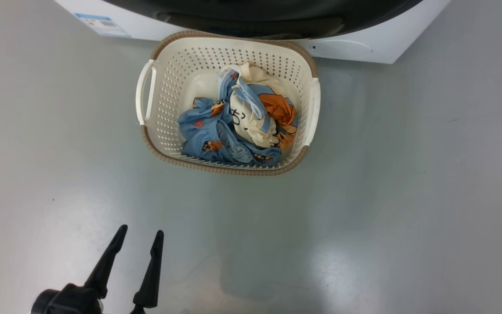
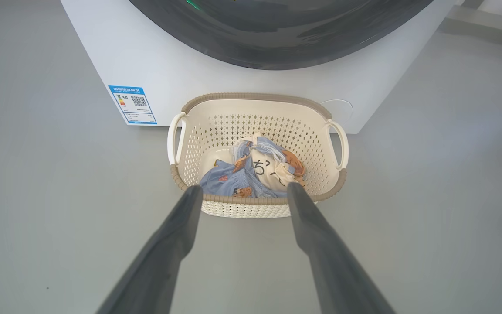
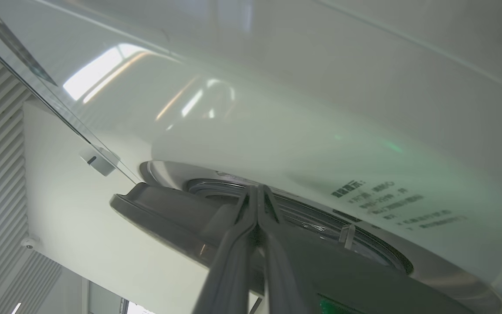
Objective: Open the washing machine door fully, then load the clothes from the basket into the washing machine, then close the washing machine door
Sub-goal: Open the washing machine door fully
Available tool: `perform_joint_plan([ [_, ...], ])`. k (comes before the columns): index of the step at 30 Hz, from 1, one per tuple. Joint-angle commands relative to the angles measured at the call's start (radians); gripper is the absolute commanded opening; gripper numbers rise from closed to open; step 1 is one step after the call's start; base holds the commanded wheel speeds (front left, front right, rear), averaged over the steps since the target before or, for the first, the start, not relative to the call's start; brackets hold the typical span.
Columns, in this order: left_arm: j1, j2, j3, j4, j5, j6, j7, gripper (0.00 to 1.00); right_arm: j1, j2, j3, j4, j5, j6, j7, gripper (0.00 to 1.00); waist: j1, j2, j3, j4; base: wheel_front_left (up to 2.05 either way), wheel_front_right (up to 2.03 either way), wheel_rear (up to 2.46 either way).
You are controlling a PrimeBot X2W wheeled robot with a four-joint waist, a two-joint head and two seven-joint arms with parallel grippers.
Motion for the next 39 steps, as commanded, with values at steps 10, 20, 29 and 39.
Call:
perform_joint_plan([
  [10, 0.003, 0.008, 0.034, -0.038, -0.021, 0.016, -0.006, 1.0, -0.065, -0.036, 0.018, -0.001, -0.01, 0.009, 0.029, 0.0, 0.0, -0.0001, 0.037, 0.032, 0.0, 0.0, 0.0],
  [20, 0.007, 0.008, 0.032, -0.048, -0.019, 0.018, -0.006, 1.0, -0.097, -0.021, 0.034, 0.026, 0.0, 0.009, 0.046, 0.0, 0.0, -0.0001, 0.067, 0.04, 0.0, 0.0, 0.0],
  [29, 0.013, 0.008, 0.036, -0.041, -0.013, 0.017, -0.006, 1.0, -0.097, -0.005, 0.06, 0.039, 0.0, 0.009, 0.064, 0.0, 0.0, -0.0001, 0.062, 0.044, 0.0, 0.0, 0.0],
  [39, 0.013, 0.008, 0.037, -0.05, -0.016, 0.026, -0.006, 1.0, -0.085, 0.014, 0.093, 0.038, 0.027, 0.009, 0.149, 0.0, 0.0, -0.0001, 0.068, 0.039, 0.0, 0.0, 0.0],
])
